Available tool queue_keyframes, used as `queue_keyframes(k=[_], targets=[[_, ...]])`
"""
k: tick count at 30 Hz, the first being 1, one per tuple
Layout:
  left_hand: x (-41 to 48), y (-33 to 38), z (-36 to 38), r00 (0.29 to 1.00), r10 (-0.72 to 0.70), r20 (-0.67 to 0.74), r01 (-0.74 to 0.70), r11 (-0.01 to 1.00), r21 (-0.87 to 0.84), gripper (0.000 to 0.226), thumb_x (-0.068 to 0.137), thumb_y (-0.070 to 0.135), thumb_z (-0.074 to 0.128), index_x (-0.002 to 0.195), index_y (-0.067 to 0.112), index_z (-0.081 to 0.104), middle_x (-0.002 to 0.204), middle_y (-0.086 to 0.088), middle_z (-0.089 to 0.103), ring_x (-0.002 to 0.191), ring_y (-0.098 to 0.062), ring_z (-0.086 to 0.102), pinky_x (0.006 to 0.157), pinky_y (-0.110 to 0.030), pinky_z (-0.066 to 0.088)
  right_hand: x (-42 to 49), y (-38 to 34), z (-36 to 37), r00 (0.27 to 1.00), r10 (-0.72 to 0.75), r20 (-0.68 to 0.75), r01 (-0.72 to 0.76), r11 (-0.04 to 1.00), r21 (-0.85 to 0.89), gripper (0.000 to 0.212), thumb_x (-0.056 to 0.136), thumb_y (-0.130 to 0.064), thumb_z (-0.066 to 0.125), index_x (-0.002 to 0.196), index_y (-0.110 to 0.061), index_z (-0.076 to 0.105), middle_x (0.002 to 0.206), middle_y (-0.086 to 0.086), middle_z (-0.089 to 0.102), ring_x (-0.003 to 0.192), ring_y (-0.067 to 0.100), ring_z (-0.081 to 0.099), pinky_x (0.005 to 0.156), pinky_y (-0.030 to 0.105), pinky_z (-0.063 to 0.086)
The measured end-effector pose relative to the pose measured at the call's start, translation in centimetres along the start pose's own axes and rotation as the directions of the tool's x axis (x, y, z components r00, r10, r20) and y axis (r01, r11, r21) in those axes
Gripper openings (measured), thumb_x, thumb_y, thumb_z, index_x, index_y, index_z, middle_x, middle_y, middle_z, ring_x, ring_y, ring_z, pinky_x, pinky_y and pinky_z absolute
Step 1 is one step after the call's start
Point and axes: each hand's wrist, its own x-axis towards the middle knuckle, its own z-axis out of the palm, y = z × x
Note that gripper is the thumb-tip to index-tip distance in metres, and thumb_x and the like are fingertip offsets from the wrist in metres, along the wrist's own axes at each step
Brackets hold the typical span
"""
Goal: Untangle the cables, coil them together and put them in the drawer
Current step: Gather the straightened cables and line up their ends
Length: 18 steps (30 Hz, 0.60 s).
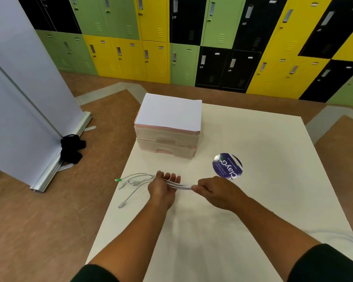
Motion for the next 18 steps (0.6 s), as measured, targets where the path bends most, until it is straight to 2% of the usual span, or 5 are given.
queue_keyframes(k=[3,8,13,16,18], targets=[[0.7,0.6,0.0,1.0,0.015,-0.027,-0.016,0.999,-0.038,0.03,0.106,0.019,0.042,0.077,0.011,0.047,0.063,-0.002,0.046,0.052,-0.017,0.046,0.062,-0.037,0.051,-0.5,1.4,-0.6,0.999,0.035,0.011,-0.035,0.999,-0.003,0.045,0.099,-0.056,0.042,0.066,-0.026,0.046,0.061,-0.004,0.051,0.059,0.011,0.049,0.056,0.031,0.035],[0.6,0.8,0.8,0.995,0.097,-0.01,-0.097,0.993,-0.074,0.035,0.107,0.031,0.042,0.075,0.016,0.045,0.06,0.001,0.04,0.049,-0.015,0.039,0.057,-0.031,0.043,-1.0,3.6,-1.9,0.993,0.115,0.032,-0.114,0.992,-0.049,0.036,0.092,-0.06,0.053,0.074,-0.03,0.061,0.062,-0.007,0.054,0.059,0.007,0.051,0.055,0.025,0.037],[-1.4,-0.2,1.9,0.952,0.278,0.129,-0.305,0.902,0.307,0.044,0.104,0.045,0.044,0.07,0.017,0.041,0.051,0.004,0.03,0.042,-0.013,0.027,0.043,-0.026,0.031,-1.2,5.3,-1.3,0.981,0.187,0.058,-0.184,0.981,-0.064,0.028,0.093,-0.056,0.053,0.081,-0.032,0.06,0.072,-0.008,0.06,0.07,0.008,0.058,0.06,0.027,0.042],[-2.6,-1.2,2.0,0.917,0.315,0.245,-0.399,0.759,0.514,0.051,0.103,0.049,0.042,0.062,0.017,0.04,0.049,0.004,0.033,0.042,-0.012,0.03,0.044,-0.026,0.031,-1.4,5.4,-0.5,0.962,0.202,0.184,-0.205,0.979,-0.003,0.016,0.087,-0.05,0.062,0.097,-0.037,0.065,0.094,-0.013,0.066,0.09,0.009,0.062,0.078,0.028,0.05],[-3.1,-1.7,1.6,0.897,0.298,0.327,-0.44,0.669,0.599,0.052,0.103,0.046,0.042,0.06,0.017,0.039,0.049,0.003,0.036,0.043,-0.011,0.032,0.046,-0.025,0.032,-1.6,5.1,-0.5,0.958,0.195,0.212,-0.227,0.965,0.135,0.029,0.088,-0.037,0.066,0.116,-0.035,0.064,0.113,-0.016,0.063,0.106,0.007,0.06,0.092,0.026,0.048]])
